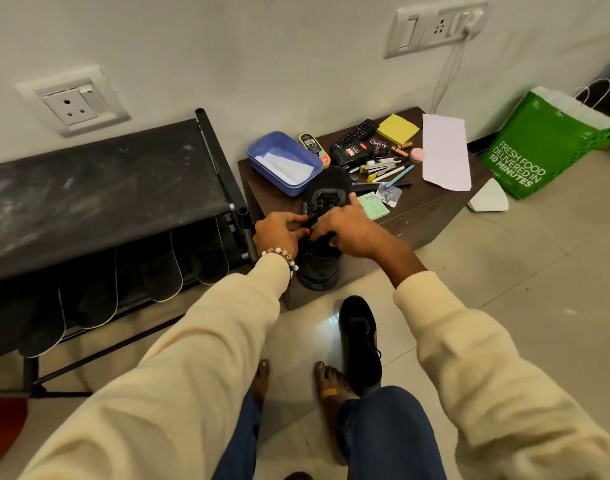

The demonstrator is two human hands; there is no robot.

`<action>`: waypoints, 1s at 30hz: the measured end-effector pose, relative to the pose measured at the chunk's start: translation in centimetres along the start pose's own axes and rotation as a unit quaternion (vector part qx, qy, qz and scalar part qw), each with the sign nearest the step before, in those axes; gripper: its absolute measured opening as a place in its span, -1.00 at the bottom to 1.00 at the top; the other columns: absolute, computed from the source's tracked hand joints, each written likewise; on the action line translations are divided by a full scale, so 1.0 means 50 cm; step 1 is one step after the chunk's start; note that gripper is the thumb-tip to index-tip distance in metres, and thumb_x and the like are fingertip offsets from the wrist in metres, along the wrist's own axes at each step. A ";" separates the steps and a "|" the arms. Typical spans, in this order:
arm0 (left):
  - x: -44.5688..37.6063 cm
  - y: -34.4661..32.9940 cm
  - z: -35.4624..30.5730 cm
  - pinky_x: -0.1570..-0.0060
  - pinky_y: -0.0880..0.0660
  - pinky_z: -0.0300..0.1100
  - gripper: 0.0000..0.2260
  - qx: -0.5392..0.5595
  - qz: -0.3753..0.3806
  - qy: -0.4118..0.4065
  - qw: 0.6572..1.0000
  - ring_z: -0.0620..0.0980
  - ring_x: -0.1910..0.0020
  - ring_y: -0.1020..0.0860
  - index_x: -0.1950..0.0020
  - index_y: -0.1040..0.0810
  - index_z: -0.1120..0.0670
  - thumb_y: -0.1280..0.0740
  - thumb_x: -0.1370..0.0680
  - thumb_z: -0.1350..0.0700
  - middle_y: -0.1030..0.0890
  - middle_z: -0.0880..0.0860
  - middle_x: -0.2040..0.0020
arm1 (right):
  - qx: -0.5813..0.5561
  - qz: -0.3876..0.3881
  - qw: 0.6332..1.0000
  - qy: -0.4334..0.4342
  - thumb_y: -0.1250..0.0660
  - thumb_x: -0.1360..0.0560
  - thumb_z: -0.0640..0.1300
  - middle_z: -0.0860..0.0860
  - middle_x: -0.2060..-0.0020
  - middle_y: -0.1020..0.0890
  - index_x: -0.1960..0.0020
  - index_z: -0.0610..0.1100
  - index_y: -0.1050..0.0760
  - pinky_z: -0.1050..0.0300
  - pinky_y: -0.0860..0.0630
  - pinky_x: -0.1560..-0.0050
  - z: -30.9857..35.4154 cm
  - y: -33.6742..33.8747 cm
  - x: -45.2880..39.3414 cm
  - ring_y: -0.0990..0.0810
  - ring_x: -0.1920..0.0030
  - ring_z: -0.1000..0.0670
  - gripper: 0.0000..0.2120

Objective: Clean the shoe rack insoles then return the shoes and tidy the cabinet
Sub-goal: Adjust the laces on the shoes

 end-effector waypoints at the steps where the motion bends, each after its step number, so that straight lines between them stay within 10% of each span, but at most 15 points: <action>1: 0.001 -0.001 0.001 -0.23 -0.49 -0.09 -0.72 0.006 0.002 0.003 1.000 0.05 -0.05 -0.62 -0.10 -0.68 0.00 -0.51 -0.41 0.17 -0.70 0.08 0.00 | -0.117 -0.086 0.989 -0.032 -0.34 -0.44 -0.32 0.03 -0.14 -0.61 -0.12 0.01 -0.61 -0.17 -0.20 -0.42 -0.024 0.023 0.018 -0.49 -0.24 -0.03 -0.65; 5: 0.003 -0.005 0.000 -0.24 -0.47 -0.04 -0.72 0.000 0.012 0.007 1.000 0.08 -0.12 -0.57 -0.11 -0.67 -0.04 -0.51 -0.41 0.12 -0.69 0.07 0.00 | -0.375 -0.317 0.833 -0.256 -0.48 -0.40 -0.23 0.04 0.06 -0.64 -0.05 -0.09 -0.63 0.12 -0.54 -0.05 -0.127 0.024 0.107 -0.58 0.07 0.10 -0.76; 13: 0.007 -0.006 -0.007 -0.17 -0.52 -0.03 -0.77 -0.004 -0.004 0.000 1.000 0.08 -0.07 -0.59 -0.06 -0.68 -0.02 -0.51 -0.42 0.12 -0.70 0.06 0.06 | -0.208 -0.281 0.904 -0.246 -0.30 -0.54 -0.17 -0.17 -0.07 -0.55 -0.10 -0.26 -0.59 0.37 -0.38 0.07 -0.045 -0.011 0.036 -0.54 -0.06 -0.14 -0.78; 20: 0.009 -0.006 -0.009 -0.13 -0.48 -0.19 -0.79 -0.016 -0.011 -0.010 1.000 0.03 0.00 -0.61 -0.07 -0.68 -0.02 -0.48 -0.44 0.12 -0.69 0.04 0.06 | -0.089 -0.134 0.955 -0.250 -0.28 -0.53 -0.24 -0.20 -0.05 -0.56 -0.17 -0.20 -0.54 0.03 -0.54 -0.06 -0.015 -0.033 0.001 -0.56 -0.03 -0.16 -0.77; 30: 0.018 -0.001 -0.005 -0.03 -0.45 -0.18 -0.75 -0.049 -0.008 0.019 0.999 0.08 -0.06 -0.59 -0.10 -0.66 0.02 -0.49 -0.44 0.03 -0.67 0.07 0.00 | -0.027 -0.225 0.947 -0.226 -0.32 -0.48 -0.20 -0.11 -0.04 -0.48 -0.05 -0.16 -0.53 0.07 -0.44 0.13 -0.040 -0.029 0.011 -0.49 -0.04 -0.13 -0.85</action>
Point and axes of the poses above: each hand's wrist, its own x-axis away from the middle knuckle, its own y-axis out of the back of the hand, z = x × y, the point moved 7 cm from there along -x, towards the middle knuckle
